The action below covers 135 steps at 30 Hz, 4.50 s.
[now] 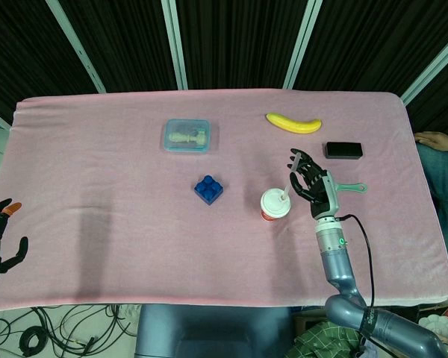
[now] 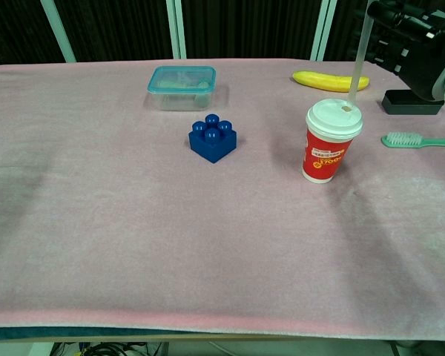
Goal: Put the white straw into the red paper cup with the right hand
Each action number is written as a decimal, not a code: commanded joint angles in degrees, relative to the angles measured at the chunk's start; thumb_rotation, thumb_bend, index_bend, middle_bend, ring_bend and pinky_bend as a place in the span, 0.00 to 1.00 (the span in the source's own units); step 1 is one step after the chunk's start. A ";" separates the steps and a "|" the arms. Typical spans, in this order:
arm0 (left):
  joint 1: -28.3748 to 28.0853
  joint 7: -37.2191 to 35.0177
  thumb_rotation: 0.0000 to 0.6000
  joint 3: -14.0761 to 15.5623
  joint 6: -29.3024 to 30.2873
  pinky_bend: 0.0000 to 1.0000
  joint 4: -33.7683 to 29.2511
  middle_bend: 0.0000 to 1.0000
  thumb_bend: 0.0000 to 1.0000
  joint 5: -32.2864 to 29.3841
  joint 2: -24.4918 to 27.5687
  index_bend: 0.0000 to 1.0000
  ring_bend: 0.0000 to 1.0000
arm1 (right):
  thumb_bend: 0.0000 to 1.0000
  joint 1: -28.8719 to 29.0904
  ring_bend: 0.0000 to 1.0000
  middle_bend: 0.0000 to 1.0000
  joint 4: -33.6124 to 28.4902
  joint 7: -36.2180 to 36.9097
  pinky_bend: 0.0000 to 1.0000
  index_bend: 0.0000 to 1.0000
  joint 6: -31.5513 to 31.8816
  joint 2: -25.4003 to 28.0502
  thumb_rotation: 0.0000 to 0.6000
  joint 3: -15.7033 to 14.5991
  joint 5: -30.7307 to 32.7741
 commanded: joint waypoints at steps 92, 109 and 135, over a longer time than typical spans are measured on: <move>-0.02 0.73 1.00 -0.19 -0.27 0.00 -0.45 0.09 0.45 -0.74 0.11 0.20 0.02 | 0.42 -2.14 0.20 0.19 12.52 6.96 0.21 0.73 -6.00 -4.31 1.00 -8.73 -5.03; 0.01 1.41 1.00 -0.15 -0.54 0.01 -0.83 0.09 0.45 -1.23 0.23 0.20 0.02 | 0.36 -2.36 0.13 0.08 9.71 10.96 0.20 0.06 -6.45 0.09 1.00 -10.32 -10.09; 0.20 1.92 1.00 0.07 0.33 0.01 -0.96 0.09 0.45 -0.13 0.41 0.20 0.02 | 0.30 -16.57 0.12 0.07 -9.23 -45.06 0.20 0.05 12.67 30.41 1.00 -18.00 -15.98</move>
